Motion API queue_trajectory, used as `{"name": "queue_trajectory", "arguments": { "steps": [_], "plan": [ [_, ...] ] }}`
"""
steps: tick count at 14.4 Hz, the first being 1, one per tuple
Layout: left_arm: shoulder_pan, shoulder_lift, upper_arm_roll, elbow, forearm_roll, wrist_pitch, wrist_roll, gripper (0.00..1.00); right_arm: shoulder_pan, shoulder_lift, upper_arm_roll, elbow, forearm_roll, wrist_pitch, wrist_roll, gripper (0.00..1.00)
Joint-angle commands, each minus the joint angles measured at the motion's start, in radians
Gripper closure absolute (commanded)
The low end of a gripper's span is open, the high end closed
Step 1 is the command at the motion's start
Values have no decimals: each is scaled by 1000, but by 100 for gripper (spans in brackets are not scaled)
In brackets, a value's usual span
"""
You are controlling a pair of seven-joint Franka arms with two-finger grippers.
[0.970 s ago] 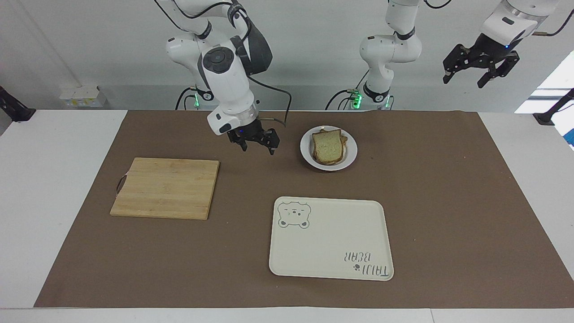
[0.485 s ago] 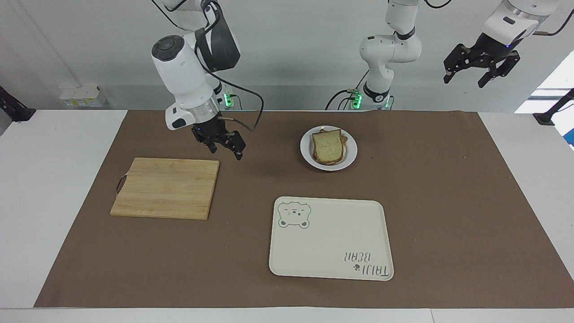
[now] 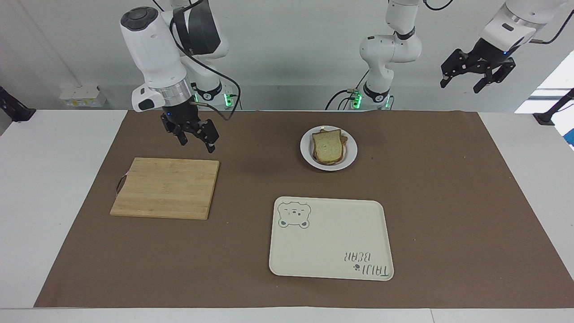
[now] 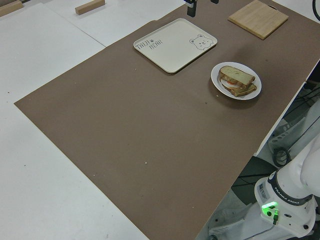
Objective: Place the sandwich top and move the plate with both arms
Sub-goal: 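Withdraw the right gripper while the left gripper reaches toward the plate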
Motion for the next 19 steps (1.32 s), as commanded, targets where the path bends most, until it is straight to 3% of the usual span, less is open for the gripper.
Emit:
{"name": "queue_trajectory", "arguments": {
  "steps": [1,10,16,19],
  "plan": [
    [31,-81,3,-174,-108,117,2,0,-15,-7,-4,49,-19,-62,-26,0],
    [84,-140,3,-557,-381,310,209,0,-15,-13,-107,171,-73,-213,-186,0],
    [102,-144,5,-757,-565,404,347,0,-14,-30,-206,180,-134,-247,-429,0],
    [131,-142,5,-907,-686,473,546,0,-18,-59,-226,154,-142,-247,-537,0]
  ]
}}
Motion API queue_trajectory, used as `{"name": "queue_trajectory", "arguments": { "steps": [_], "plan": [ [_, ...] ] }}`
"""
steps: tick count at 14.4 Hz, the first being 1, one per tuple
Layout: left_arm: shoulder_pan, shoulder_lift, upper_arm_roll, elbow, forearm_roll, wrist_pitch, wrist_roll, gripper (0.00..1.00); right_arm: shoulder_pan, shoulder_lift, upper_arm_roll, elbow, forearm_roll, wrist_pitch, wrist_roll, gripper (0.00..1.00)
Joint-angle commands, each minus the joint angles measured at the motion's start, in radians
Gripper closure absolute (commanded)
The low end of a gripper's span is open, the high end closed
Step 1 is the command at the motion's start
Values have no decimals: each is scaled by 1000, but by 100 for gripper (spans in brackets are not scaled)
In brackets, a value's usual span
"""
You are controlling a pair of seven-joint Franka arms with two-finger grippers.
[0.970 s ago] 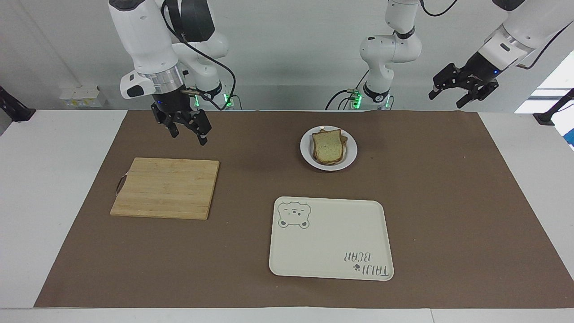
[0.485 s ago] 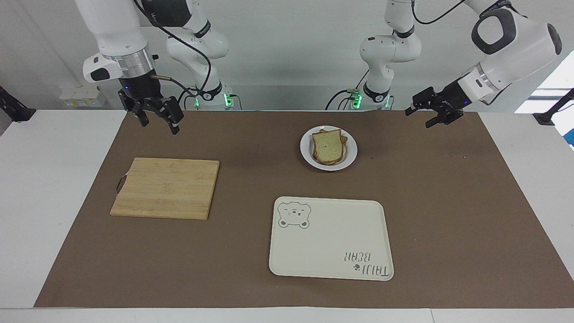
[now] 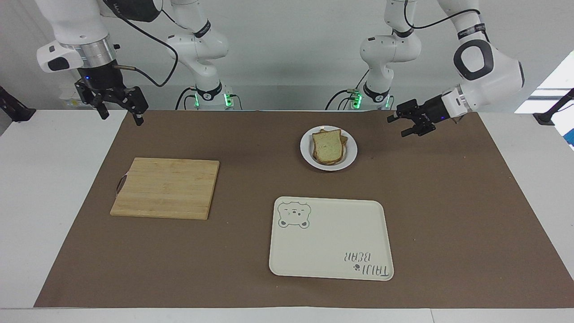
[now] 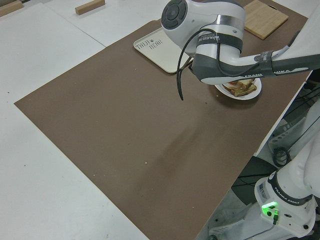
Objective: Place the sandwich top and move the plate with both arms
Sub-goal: 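Bring the left gripper against the white plate's rim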
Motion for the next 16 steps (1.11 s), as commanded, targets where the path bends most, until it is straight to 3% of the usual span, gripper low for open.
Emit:
{"name": "queue_trajectory", "arguments": {
  "steps": [1,3,6,11,13,16],
  "plan": [
    [30,-42,-7,-177,-81,119,148,0,-8,-59,0,-66,-2,-17,-80,0],
    [28,-34,-7,-237,-165,148,232,2,-5,-114,2,-147,7,-23,-75,0],
    [14,-25,-8,-332,-266,252,366,12,6,-119,5,-154,25,-23,-16,0],
    [-132,-2,-8,-389,-409,387,423,20,6,-93,16,-109,30,-66,-5,0],
    [-197,23,-8,-390,-487,435,437,32,5,-82,14,-88,59,-114,-8,0],
    [-193,61,-7,-398,-493,460,509,32,8,-94,17,-95,55,-169,-46,0]
  ]
}}
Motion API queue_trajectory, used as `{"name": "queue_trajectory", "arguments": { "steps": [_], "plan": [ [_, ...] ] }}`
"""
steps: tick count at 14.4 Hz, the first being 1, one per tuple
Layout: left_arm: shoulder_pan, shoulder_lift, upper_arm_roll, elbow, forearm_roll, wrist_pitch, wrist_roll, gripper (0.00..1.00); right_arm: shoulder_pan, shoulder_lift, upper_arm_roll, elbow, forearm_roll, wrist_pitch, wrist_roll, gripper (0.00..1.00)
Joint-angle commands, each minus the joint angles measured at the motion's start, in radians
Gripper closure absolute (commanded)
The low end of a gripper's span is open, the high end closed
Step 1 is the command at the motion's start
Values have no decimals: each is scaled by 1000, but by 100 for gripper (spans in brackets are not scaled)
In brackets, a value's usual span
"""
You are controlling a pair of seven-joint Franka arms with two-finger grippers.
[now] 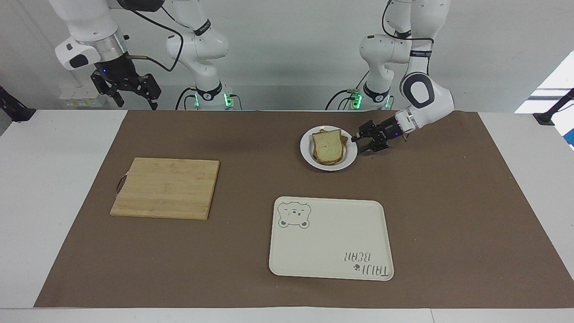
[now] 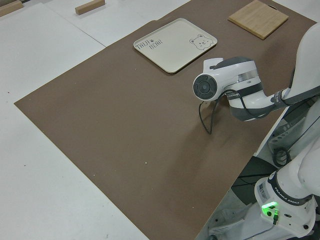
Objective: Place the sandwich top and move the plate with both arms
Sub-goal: 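Bring the left gripper against the white plate's rim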
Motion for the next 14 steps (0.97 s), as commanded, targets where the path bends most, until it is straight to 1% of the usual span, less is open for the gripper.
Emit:
{"name": "queue_trajectory", "arguments": {
  "steps": [1,4,5,6,7,8,14],
  "plan": [
    [-1,20,13,-17,-24,22,67,32,0,-10,4,-4,5,-20,-36,0],
    [-2,21,13,-17,-24,26,69,32,1,-24,7,-27,-18,-6,-26,0],
    [-1,26,13,-17,-24,20,69,39,0,-13,5,-16,-20,13,-29,0],
    [-10,27,13,-18,-24,20,69,48,-2,2,5,1,-23,21,-32,0],
    [-13,29,13,-21,-24,23,69,49,-5,25,5,37,-20,3,-32,0],
    [-15,26,13,-24,-24,25,71,51,-6,28,5,41,-20,-2,-32,0],
    [-33,21,11,-35,-24,39,45,52,-6,16,5,25,0,-6,-27,0]
  ]
}}
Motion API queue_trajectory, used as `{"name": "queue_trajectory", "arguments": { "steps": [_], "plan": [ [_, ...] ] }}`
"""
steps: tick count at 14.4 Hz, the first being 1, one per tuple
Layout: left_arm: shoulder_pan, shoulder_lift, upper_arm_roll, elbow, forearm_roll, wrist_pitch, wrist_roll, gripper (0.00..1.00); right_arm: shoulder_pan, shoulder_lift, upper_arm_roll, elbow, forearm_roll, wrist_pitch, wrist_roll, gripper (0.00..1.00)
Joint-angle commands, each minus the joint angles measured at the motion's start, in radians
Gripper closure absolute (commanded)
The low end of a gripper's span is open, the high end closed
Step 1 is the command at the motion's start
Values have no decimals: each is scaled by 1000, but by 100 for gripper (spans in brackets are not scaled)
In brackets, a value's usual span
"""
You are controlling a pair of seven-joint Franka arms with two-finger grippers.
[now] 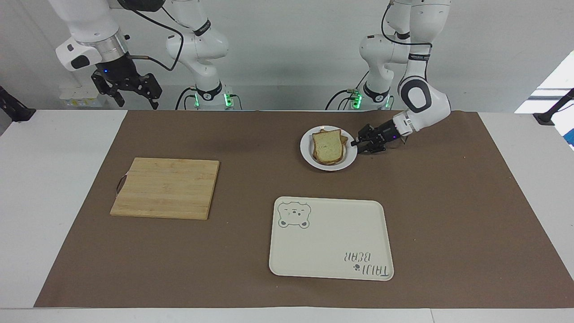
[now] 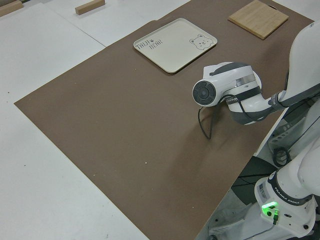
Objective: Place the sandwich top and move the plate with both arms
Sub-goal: 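Push the plate with the left gripper onto the bear tray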
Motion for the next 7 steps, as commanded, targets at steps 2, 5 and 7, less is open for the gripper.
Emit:
{"name": "queue_trajectory", "arguments": {
  "steps": [2,5,7],
  "plan": [
    [-73,-9,7,-22,-21,69,-25,52,-10,4,4,11,8,-10,-20,0],
    [-81,-9,7,-27,-21,77,-31,62,-10,5,4,11,7,-8,-22,0],
    [-81,-7,7,-25,-21,79,-34,97,-10,4,4,11,-7,-8,-23,0]
  ]
}}
